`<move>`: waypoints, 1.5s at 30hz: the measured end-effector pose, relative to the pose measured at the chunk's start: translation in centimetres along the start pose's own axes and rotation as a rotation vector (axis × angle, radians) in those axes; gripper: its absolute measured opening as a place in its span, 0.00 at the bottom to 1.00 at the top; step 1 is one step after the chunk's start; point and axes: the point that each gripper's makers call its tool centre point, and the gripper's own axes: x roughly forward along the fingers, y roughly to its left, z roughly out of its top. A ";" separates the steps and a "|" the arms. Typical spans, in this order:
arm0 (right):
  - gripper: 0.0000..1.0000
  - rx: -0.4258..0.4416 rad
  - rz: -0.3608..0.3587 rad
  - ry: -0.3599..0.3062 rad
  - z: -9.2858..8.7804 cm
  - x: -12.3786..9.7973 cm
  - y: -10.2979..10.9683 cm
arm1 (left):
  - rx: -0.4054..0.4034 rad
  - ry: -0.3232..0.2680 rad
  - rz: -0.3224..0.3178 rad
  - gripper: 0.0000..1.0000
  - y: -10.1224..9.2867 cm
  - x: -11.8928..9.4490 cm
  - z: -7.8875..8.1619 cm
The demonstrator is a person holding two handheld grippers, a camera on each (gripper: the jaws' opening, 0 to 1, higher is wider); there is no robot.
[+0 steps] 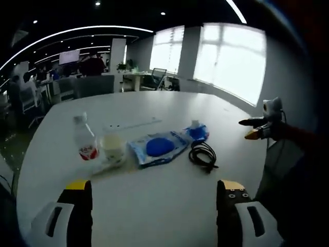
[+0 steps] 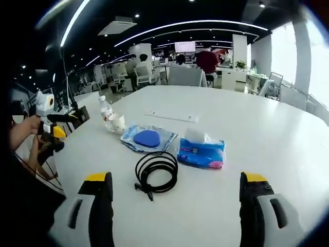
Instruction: Arrange the tabletop items into an orderly group along one side of the table until the central work area is clear of visible clutter.
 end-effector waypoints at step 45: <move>1.00 0.005 -0.014 0.039 0.5 -1.2 1.4 | -0.023 0.018 -0.045 0.99 -0.6 -0.8 0.0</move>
